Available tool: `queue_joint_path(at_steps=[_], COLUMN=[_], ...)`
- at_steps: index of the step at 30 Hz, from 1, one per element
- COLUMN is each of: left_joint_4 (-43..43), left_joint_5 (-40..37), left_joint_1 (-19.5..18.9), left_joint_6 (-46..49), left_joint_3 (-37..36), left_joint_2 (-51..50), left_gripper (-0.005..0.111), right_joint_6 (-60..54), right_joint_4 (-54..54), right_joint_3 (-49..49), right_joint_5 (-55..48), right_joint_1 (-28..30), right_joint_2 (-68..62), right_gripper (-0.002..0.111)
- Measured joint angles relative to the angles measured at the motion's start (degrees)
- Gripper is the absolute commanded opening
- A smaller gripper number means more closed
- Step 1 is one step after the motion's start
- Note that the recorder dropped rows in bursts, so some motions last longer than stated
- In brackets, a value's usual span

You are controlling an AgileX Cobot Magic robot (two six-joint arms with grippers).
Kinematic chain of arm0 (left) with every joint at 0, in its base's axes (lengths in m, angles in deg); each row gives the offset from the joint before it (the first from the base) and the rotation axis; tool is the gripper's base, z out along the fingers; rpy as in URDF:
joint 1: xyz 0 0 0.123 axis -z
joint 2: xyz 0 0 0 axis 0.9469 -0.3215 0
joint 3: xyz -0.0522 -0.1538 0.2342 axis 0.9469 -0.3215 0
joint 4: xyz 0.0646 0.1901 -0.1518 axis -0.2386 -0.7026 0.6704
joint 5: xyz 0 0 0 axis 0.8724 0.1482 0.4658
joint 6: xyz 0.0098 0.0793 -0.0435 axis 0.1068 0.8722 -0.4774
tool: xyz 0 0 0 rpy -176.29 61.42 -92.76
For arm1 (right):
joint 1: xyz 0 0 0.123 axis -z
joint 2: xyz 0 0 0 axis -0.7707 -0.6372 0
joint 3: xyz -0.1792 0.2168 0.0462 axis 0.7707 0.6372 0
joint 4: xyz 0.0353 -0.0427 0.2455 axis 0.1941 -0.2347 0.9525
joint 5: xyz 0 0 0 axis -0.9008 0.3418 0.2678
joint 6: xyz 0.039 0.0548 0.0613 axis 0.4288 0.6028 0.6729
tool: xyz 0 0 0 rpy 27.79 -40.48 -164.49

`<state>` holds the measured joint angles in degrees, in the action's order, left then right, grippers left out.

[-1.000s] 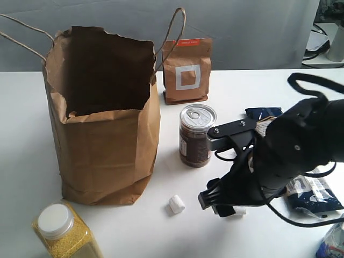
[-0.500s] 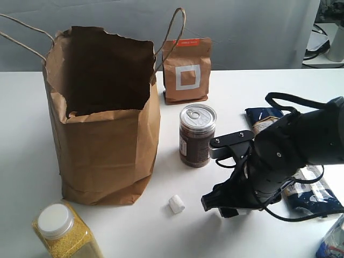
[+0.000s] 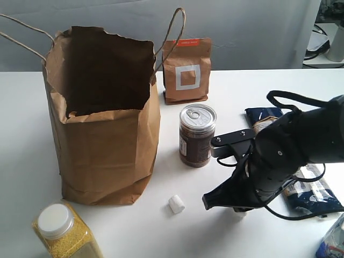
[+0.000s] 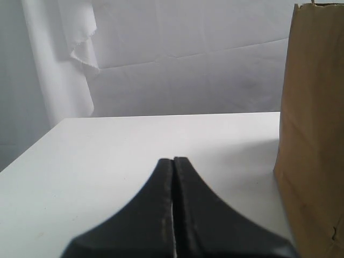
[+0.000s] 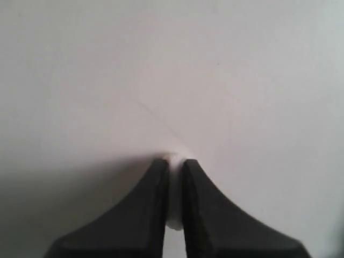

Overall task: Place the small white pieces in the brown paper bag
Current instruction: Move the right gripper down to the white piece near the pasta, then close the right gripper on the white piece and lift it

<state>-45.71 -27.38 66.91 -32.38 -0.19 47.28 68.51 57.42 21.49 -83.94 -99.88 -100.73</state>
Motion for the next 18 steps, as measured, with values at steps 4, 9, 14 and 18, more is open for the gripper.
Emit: queue_joint_path(at_steps=[4,9,14,18], left_joint_4=[0.0,0.0,0.0,0.0], left_joint_5=[0.0,0.0,0.0,0.0], left_joint_1=[0.0,0.0,0.0,0.0], left_joint_6=[0.0,0.0,0.0,0.0], left_joint_3=[0.0,0.0,0.0,0.0], left_joint_2=[0.0,0.0,0.0,0.0], left_gripper=[0.000,0.000,0.000,0.000], right_joint_6=[0.0,0.0,0.0,0.0], right_joint_4=[0.3,1.0,2.5,4.1], right_joint_3=[-0.1,-0.1,-0.1,-0.1], right_joint_5=[-1.7,-3.5,-4.3,-2.4], right_joint_1=[-0.4,-3.6,-8.2,-11.1], right_joint_2=[1.9,9.4,20.1,28.2], right_gripper=[0.000,0.000,0.000,0.000])
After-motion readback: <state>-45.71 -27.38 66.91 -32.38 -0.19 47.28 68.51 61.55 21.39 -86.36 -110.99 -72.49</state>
